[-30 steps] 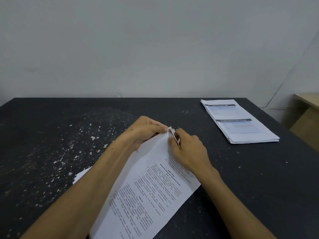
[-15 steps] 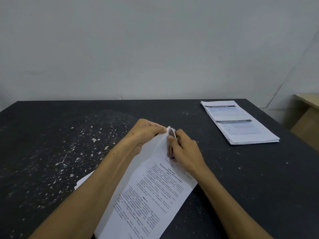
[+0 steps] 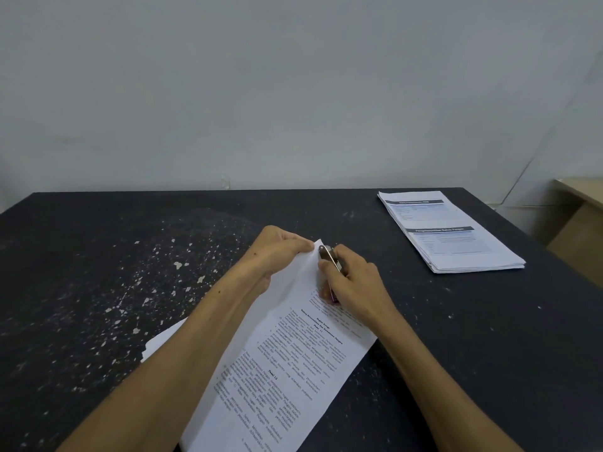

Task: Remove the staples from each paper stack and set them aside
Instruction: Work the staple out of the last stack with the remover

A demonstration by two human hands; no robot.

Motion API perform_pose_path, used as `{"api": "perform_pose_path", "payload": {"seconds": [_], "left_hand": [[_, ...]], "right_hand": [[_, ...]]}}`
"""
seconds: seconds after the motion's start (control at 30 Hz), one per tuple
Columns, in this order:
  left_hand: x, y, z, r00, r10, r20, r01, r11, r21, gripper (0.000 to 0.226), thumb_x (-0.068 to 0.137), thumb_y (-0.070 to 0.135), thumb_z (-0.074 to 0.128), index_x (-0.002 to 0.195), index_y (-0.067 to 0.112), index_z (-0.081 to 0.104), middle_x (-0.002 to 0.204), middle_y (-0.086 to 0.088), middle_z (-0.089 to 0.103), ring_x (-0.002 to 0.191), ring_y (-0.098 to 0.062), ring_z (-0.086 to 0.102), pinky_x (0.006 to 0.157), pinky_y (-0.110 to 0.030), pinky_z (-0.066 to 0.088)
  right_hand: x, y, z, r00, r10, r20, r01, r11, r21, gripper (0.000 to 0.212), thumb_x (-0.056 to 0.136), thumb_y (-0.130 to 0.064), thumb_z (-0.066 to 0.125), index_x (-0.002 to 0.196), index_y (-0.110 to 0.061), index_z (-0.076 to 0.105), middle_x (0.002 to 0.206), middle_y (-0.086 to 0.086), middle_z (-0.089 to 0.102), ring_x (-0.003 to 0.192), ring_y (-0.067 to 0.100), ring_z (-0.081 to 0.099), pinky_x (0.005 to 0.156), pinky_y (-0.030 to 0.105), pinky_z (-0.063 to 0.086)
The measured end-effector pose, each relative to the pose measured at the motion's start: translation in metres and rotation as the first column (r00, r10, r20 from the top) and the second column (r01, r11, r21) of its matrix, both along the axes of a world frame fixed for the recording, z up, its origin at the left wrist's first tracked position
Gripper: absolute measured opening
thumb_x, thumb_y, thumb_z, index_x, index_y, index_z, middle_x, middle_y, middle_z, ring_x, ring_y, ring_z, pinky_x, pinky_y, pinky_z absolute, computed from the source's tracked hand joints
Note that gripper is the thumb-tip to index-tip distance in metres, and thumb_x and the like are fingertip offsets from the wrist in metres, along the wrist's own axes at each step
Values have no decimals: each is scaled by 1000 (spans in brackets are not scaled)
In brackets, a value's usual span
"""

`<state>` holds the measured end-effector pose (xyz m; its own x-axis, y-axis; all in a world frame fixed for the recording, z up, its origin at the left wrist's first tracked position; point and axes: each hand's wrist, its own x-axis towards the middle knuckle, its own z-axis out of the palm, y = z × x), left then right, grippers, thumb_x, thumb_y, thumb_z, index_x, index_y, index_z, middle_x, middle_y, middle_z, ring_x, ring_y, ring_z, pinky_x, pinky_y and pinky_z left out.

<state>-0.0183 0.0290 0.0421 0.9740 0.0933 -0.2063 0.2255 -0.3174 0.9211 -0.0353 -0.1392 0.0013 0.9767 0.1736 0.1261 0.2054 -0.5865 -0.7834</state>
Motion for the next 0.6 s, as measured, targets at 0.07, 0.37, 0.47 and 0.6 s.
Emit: {"api": "perform_pose_path", "payload": {"seconds": [0.07,0.37,0.47,0.6], "left_hand": [[-1,0,0,1000,-23,20,23,1000,-8,15,97,26,70,100,19,83,98,1,76,94,-17,69,71,-27,52],[-4,0,-5,996,-10,85,11,1000,-15,14,98,23,69,98,19,83,99,6,75,91,-11,68,71,-25,52],[-3,0,-3,995,-44,85,43,999,18,15,99,24,69,96,21,83,95,9,73,89,-8,66,66,-21,49],[-2,-2,-6,994,-46,103,43,999,29,14,98,24,70,89,25,81,88,14,71,84,-1,63,64,-15,45]], "right_hand": [[0,2,-1,1000,0,19,0,1000,-12,19,105,-43,50,95,-27,55,82,-4,68,80,13,69,77,35,57],[0,8,-2,999,-36,17,37,998,-55,19,105,-45,50,93,-31,49,94,-2,67,89,20,70,86,45,60],[-2,7,-2,999,-34,15,35,999,-41,19,105,-46,49,90,-33,48,93,-2,67,87,19,71,85,44,61],[-1,10,-1,999,-30,20,31,995,-96,19,105,-46,50,99,-28,52,93,-2,67,85,18,70,82,42,61]]}}
